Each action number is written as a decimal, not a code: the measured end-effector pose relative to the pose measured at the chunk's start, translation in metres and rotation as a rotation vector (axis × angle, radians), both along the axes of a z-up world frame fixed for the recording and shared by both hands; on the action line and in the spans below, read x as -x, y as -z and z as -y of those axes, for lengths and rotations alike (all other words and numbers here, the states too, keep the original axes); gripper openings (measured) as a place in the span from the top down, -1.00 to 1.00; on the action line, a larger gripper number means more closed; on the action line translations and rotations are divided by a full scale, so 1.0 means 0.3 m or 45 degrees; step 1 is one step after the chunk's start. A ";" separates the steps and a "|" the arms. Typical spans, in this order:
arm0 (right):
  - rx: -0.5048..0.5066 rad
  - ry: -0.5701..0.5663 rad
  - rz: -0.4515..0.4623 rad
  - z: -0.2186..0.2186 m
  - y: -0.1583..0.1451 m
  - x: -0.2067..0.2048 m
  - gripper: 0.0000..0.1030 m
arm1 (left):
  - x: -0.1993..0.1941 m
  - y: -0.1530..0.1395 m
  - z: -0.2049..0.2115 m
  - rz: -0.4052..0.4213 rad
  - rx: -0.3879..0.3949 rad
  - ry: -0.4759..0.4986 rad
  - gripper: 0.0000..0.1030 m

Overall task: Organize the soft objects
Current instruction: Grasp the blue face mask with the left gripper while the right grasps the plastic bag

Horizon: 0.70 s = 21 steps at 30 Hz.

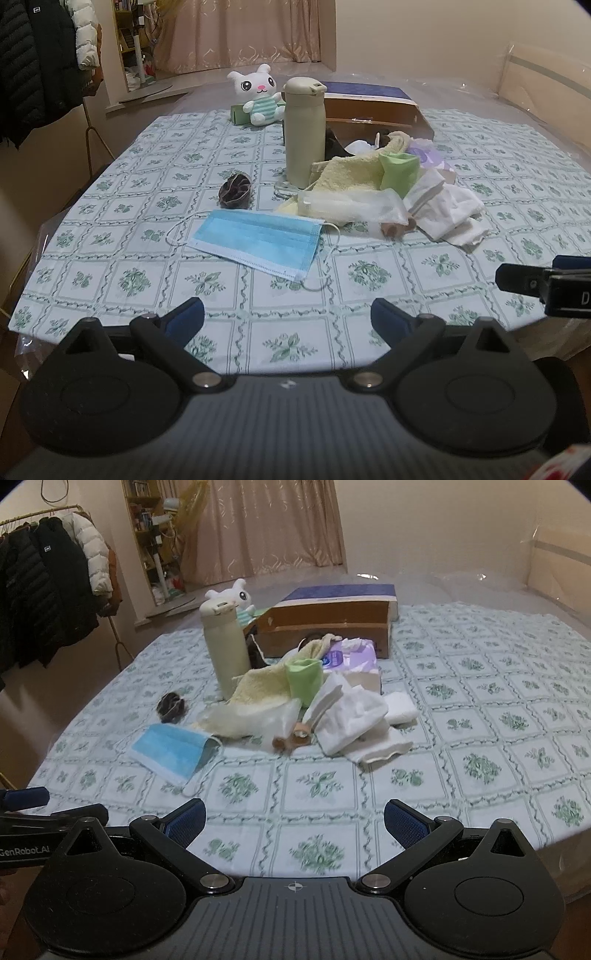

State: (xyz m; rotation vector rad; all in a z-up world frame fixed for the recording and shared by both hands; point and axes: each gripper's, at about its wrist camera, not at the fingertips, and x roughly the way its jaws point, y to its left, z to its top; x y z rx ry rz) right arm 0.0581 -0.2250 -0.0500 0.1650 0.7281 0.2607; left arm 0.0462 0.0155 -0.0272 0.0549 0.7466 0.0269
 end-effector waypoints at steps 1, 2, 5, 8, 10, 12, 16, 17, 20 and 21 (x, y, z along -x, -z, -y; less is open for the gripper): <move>-0.002 -0.004 0.001 0.001 0.006 -0.011 -0.99 | -0.011 0.004 0.001 0.000 -0.001 0.003 -0.86; -0.002 -0.008 0.004 0.003 0.011 -0.021 -0.98 | -0.024 0.009 0.001 -0.002 -0.003 0.005 -0.84; 0.005 -0.024 0.001 -0.001 0.033 -0.060 -0.86 | -0.066 0.028 0.006 -0.002 -0.007 0.017 -0.82; 0.003 -0.036 -0.023 -0.005 0.062 -0.109 -0.80 | -0.110 0.047 0.014 -0.006 -0.009 0.032 -0.79; 0.005 -0.040 -0.025 -0.009 0.076 -0.136 -0.77 | -0.141 0.064 0.021 -0.007 -0.023 0.036 -0.76; 0.018 -0.049 -0.026 -0.017 0.090 -0.164 -0.75 | -0.172 0.083 0.025 -0.013 -0.034 0.040 -0.71; 0.033 -0.061 -0.038 -0.028 0.118 -0.223 -0.74 | -0.248 0.127 0.037 -0.038 -0.042 0.043 -0.66; 0.033 -0.061 -0.039 -0.028 0.123 -0.238 -0.74 | -0.263 0.137 0.040 -0.041 -0.043 0.043 -0.65; 0.045 -0.060 -0.037 -0.036 0.138 -0.278 -0.73 | -0.310 0.171 0.054 -0.045 -0.059 0.047 -0.62; 0.050 -0.058 -0.037 -0.036 0.142 -0.290 -0.73 | -0.327 0.185 0.060 -0.047 -0.068 0.045 -0.60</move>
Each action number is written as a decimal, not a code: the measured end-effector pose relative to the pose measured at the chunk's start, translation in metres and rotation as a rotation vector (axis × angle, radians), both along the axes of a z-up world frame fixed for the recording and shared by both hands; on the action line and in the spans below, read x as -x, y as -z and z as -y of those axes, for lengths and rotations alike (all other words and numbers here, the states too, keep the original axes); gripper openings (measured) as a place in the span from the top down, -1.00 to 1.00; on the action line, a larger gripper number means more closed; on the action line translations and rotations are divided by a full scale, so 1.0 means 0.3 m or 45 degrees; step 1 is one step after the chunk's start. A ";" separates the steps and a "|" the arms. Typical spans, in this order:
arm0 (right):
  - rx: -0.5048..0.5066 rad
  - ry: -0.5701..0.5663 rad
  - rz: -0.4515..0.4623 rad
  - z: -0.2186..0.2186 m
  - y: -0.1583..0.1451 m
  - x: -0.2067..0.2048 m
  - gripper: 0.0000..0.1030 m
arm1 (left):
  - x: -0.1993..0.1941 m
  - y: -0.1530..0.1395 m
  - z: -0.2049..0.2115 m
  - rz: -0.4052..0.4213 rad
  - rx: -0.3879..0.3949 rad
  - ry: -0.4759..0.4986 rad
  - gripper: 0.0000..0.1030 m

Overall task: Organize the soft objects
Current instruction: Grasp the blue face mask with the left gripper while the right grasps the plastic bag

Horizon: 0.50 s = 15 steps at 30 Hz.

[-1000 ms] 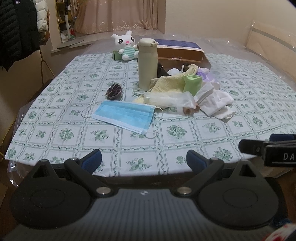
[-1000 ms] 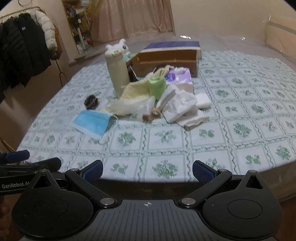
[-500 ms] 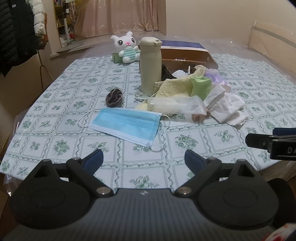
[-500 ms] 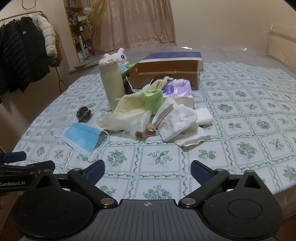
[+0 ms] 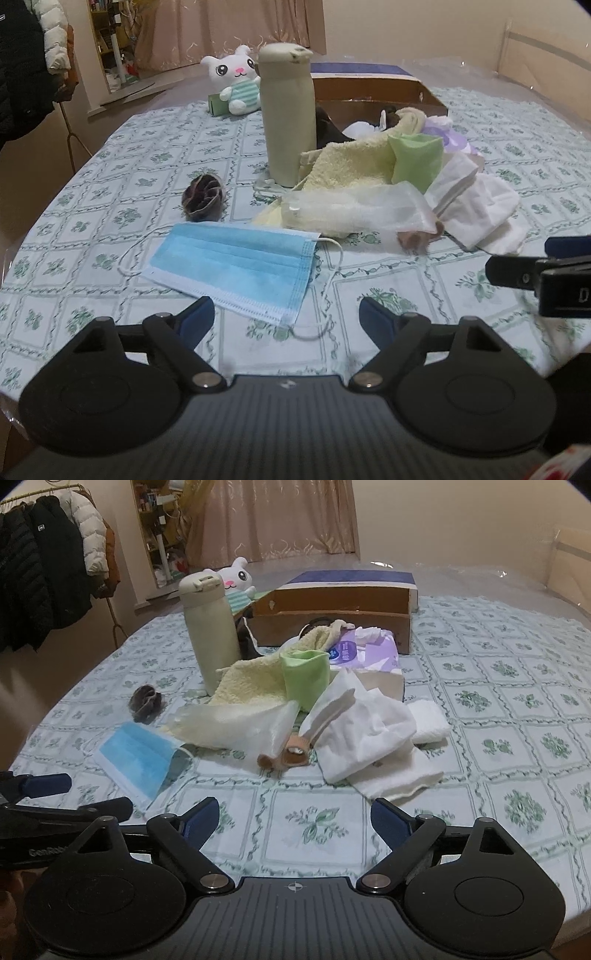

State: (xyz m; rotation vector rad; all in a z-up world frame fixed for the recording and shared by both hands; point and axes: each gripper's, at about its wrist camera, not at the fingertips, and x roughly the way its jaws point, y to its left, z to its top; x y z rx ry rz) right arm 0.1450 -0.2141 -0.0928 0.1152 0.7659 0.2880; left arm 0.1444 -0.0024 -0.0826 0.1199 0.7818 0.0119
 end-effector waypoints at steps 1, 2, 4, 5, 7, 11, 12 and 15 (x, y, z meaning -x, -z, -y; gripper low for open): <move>0.004 0.001 -0.001 0.000 0.007 -0.014 -0.73 | -0.016 0.013 0.005 -0.004 -0.006 -0.001 -0.59; 0.006 0.001 -0.004 0.002 0.012 -0.027 -0.73 | -0.030 0.024 0.009 -0.006 -0.007 -0.002 -0.58; 0.009 0.004 -0.009 0.004 0.025 -0.051 -0.73 | -0.061 0.045 0.017 -0.007 -0.014 -0.014 -0.58; 0.010 0.005 -0.010 0.005 0.030 -0.062 -0.73 | -0.075 0.056 0.021 -0.006 -0.015 -0.018 -0.58; 0.013 0.011 -0.011 0.008 0.041 -0.082 -0.73 | -0.110 0.075 0.028 -0.008 -0.011 -0.034 -0.58; 0.011 0.029 -0.023 0.021 0.058 -0.121 -0.73 | -0.167 0.106 0.043 -0.006 -0.015 -0.061 -0.58; 0.009 0.034 -0.025 0.025 0.062 -0.129 -0.73 | -0.176 0.111 0.044 -0.006 -0.018 -0.067 -0.58; 0.008 0.043 -0.026 0.036 0.072 -0.150 -0.73 | -0.213 0.127 0.043 -0.001 -0.019 -0.102 -0.58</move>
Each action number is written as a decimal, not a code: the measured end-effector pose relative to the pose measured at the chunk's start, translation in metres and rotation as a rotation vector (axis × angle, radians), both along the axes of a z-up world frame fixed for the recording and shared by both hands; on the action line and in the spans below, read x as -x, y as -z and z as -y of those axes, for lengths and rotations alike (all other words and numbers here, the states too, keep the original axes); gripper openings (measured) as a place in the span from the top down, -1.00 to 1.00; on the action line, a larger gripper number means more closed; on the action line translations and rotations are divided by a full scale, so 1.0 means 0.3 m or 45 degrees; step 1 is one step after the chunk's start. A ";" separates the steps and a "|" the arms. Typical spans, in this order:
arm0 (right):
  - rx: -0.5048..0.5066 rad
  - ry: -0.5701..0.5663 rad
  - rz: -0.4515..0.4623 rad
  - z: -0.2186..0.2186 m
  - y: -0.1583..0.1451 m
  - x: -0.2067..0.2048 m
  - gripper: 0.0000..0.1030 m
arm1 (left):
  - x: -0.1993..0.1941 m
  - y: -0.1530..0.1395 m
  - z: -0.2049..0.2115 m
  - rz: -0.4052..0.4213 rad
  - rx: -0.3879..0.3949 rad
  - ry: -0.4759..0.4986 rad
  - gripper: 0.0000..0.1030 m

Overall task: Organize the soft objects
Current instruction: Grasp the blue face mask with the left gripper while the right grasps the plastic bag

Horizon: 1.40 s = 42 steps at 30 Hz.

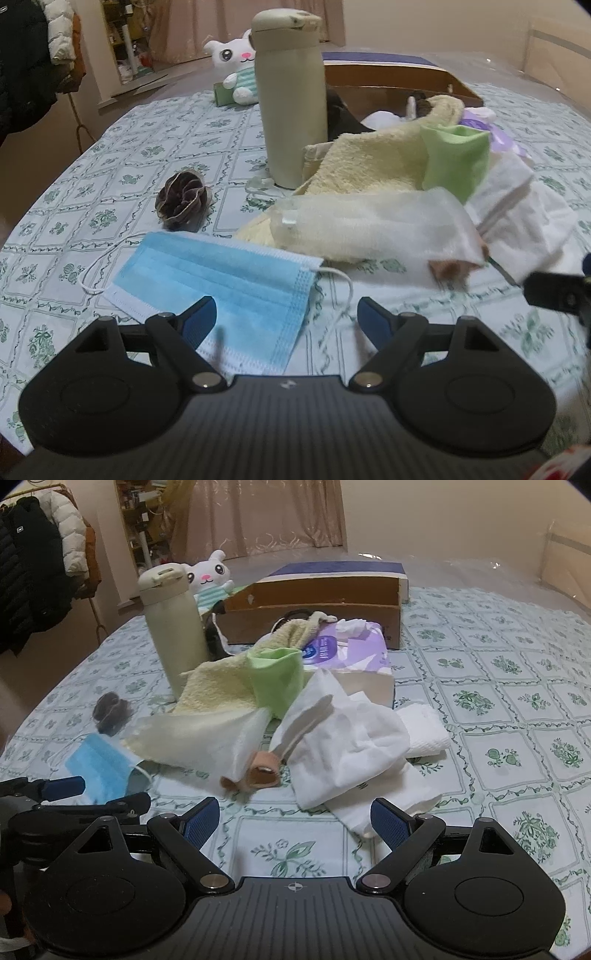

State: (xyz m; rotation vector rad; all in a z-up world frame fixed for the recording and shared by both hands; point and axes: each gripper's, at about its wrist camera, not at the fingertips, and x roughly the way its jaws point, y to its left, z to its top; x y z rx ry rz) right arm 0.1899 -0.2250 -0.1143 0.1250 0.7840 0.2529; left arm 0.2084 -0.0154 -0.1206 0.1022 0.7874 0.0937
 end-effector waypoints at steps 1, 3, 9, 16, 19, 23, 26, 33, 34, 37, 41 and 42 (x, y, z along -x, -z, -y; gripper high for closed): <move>0.003 0.002 -0.001 0.002 0.004 -0.005 -0.73 | -0.009 0.004 -0.002 0.004 -0.002 -0.012 -0.58; 0.008 0.001 -0.006 0.002 0.012 -0.014 -0.73 | -0.024 0.011 -0.005 0.011 -0.005 -0.036 -0.58; 0.003 -0.015 -0.022 -0.006 0.034 -0.025 -0.73 | -0.039 0.022 -0.033 0.008 0.011 -0.062 0.26; -0.006 -0.031 -0.033 -0.015 0.043 -0.012 -0.73 | 0.072 0.006 -0.127 0.027 0.018 -0.063 0.93; -0.006 -0.051 -0.035 -0.025 0.042 -0.003 -0.73 | 0.137 -0.006 -0.186 0.001 -0.023 -0.053 0.95; -0.007 -0.078 -0.038 -0.044 0.042 0.012 -0.73 | 0.206 -0.005 -0.271 -0.093 -0.083 -0.072 0.82; -0.014 -0.098 -0.041 -0.057 0.040 0.014 -0.73 | 0.246 -0.011 -0.322 -0.158 -0.071 -0.090 0.50; 0.010 -0.168 -0.002 -0.099 0.013 0.011 -0.73 | 0.265 -0.127 -0.318 -0.084 0.072 -0.045 -0.52; 0.015 -0.175 0.006 -0.104 0.010 0.008 -0.73 | 0.248 -0.128 -0.310 -0.067 0.057 -0.044 -0.53; 0.017 -0.192 0.017 -0.120 0.006 -0.007 -0.73 | 0.147 -0.091 -0.293 -0.065 0.001 -0.079 -0.53; 0.031 -0.212 0.022 -0.137 0.008 -0.030 -0.73 | 0.036 -0.014 -0.316 -0.125 -0.044 -0.163 -0.53; 0.035 -0.219 0.025 -0.139 0.008 -0.035 -0.73 | 0.019 -0.001 -0.326 -0.127 -0.060 -0.179 -0.54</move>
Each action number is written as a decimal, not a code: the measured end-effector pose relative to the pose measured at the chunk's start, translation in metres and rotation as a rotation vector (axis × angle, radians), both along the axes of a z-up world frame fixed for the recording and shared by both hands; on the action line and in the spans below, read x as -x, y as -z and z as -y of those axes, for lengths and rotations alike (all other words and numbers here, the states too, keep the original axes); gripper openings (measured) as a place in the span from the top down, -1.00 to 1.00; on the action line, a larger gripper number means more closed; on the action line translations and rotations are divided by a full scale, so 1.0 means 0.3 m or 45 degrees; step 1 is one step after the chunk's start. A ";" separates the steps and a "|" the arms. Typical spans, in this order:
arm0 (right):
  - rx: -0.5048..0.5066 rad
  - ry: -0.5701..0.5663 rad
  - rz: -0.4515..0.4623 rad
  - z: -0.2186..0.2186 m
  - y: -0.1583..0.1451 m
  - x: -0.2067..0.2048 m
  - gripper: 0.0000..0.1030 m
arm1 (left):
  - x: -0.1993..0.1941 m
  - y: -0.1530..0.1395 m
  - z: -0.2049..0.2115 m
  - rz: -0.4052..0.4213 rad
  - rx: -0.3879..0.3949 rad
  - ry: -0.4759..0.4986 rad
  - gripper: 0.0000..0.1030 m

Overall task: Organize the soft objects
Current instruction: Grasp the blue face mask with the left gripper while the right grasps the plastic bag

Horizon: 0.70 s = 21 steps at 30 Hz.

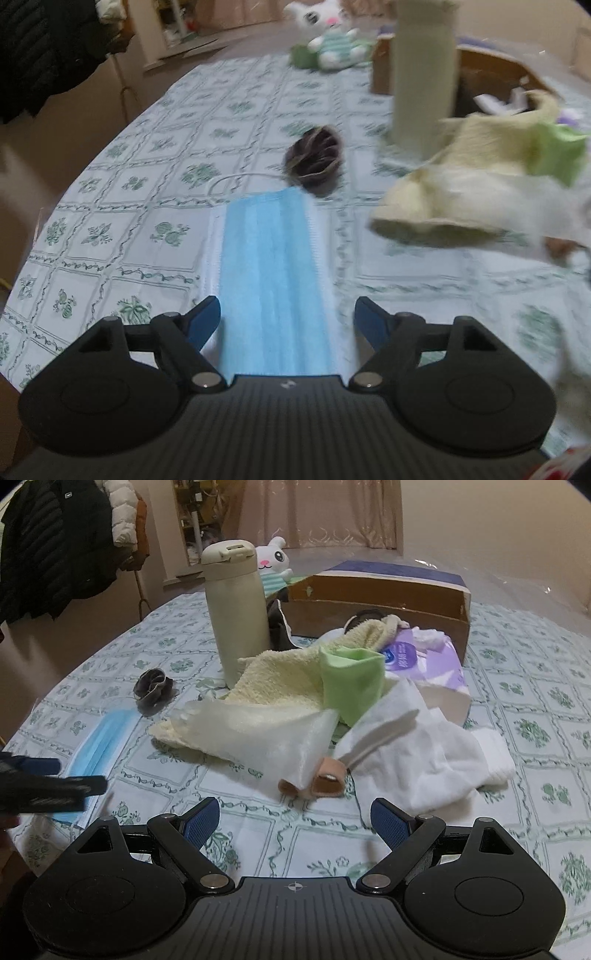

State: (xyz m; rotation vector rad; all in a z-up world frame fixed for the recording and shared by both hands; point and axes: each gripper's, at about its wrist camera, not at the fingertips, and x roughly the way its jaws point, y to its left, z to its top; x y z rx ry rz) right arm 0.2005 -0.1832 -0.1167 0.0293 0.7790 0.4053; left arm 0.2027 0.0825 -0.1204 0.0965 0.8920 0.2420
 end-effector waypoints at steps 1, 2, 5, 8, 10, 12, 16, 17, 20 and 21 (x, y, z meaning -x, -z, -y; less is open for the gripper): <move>0.003 -0.014 0.011 -0.004 -0.001 -0.006 -0.73 | -0.013 0.011 -0.011 0.005 -0.019 -0.018 -0.58; 0.006 -0.028 0.024 -0.009 -0.002 -0.012 -0.73 | -0.018 0.015 -0.023 0.010 -0.022 -0.027 -0.67; 0.033 -0.104 0.089 -0.036 -0.009 -0.035 -0.73 | -0.025 0.020 -0.067 0.022 -0.004 -0.052 -0.73; 0.103 -0.192 0.173 -0.085 -0.005 -0.065 -0.73 | -0.028 0.026 -0.116 0.023 0.039 -0.077 -0.82; 0.157 -0.251 0.211 -0.122 0.007 -0.092 -0.73 | -0.032 0.030 -0.151 0.017 0.094 -0.081 -0.85; 0.206 -0.313 0.224 -0.156 0.026 -0.121 -0.73 | -0.036 0.033 -0.183 0.009 0.142 -0.082 -0.93; 0.271 -0.408 0.214 -0.203 0.067 -0.174 -0.73 | -0.048 0.039 -0.208 -0.007 0.165 -0.045 -0.98; 0.278 -0.425 0.202 -0.207 0.075 -0.183 -0.68 | -0.048 0.040 -0.210 -0.005 0.168 -0.035 -0.95; 0.276 -0.450 0.152 -0.208 0.090 -0.211 0.09 | -0.037 0.033 -0.205 0.024 0.168 0.005 -0.61; 0.266 -0.442 0.126 -0.204 0.091 -0.219 0.21 | -0.032 0.029 -0.199 0.033 0.164 0.017 -0.36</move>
